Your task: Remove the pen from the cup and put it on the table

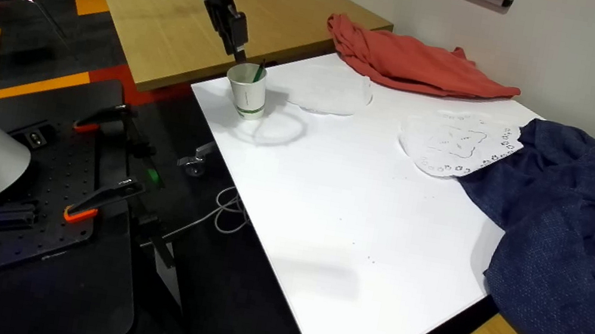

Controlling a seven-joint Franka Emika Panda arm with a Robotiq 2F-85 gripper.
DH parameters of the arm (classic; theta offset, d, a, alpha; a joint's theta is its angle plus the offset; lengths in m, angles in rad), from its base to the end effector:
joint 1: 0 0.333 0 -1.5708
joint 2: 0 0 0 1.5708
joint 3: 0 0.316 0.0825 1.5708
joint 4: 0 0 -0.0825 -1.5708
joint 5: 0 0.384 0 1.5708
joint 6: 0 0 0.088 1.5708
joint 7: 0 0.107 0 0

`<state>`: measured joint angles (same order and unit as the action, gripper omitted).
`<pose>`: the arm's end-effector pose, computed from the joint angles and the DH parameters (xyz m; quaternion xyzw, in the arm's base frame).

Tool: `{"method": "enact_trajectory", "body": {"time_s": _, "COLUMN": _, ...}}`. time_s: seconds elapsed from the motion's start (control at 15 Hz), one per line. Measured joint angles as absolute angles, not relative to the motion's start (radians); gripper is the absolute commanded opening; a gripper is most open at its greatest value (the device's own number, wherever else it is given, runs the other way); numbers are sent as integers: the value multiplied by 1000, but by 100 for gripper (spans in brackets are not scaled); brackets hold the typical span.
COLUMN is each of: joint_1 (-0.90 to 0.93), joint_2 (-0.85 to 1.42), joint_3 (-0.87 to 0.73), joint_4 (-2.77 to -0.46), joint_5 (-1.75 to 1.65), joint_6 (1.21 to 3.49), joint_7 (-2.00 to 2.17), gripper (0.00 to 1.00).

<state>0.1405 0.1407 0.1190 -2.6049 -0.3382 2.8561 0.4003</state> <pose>0.4268 0.1335 0.2148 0.9934 0.0879 0.0688 0.0273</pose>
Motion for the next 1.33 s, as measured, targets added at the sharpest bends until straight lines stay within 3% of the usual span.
{"method": "enact_trajectory", "body": {"time_s": 0.47, "joint_1": 140, "joint_2": 225, "joint_3": 116, "joint_4": -2565, "joint_5": -338, "joint_6": 2896, "joint_7": 400, "gripper": 41}}
{"method": "enact_trajectory", "body": {"time_s": 0.8, "joint_1": 141, "joint_2": 290, "joint_3": 110, "joint_4": -2512, "joint_5": -338, "joint_6": 2912, "joint_7": 400, "gripper": 31}}
{"method": "enact_trajectory", "body": {"time_s": 1.2, "joint_1": 140, "joint_2": 359, "joint_3": 92, "joint_4": -2460, "joint_5": -338, "joint_6": 2933, "joint_7": 400, "gripper": 35}}
{"method": "enact_trajectory", "body": {"time_s": 1.33, "joint_1": 141, "joint_2": 381, "joint_3": 89, "joint_4": -2444, "joint_5": -338, "joint_6": 2933, "joint_7": 400, "gripper": 9}}
